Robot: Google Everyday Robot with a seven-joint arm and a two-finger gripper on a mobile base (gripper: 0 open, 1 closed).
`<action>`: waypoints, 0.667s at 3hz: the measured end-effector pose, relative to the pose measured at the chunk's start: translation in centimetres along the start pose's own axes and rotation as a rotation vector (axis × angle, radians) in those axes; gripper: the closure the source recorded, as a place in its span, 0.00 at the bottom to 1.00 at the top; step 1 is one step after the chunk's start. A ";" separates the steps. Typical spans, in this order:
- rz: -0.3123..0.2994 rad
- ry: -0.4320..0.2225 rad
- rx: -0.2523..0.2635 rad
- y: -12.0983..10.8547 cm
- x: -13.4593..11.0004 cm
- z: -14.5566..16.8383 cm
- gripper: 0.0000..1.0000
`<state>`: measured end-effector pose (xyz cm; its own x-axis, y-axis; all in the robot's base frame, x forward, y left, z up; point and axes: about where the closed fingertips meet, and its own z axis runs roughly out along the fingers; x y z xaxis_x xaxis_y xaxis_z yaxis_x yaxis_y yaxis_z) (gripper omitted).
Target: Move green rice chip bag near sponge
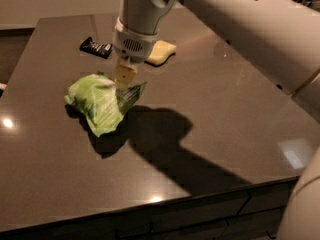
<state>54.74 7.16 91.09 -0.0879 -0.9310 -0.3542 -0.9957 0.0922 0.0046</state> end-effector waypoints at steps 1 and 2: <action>0.089 -0.014 0.080 -4.2 2.7 -3.6 1.00; 0.164 -0.013 0.155 -7.8 5.9 -6.5 1.00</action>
Offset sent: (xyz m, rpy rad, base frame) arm 0.0891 -0.1156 0.0552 0.0003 -0.1030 -0.2736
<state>61.83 -1.34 95.02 -0.2469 -0.8947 -0.3723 -0.9519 0.2959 -0.0799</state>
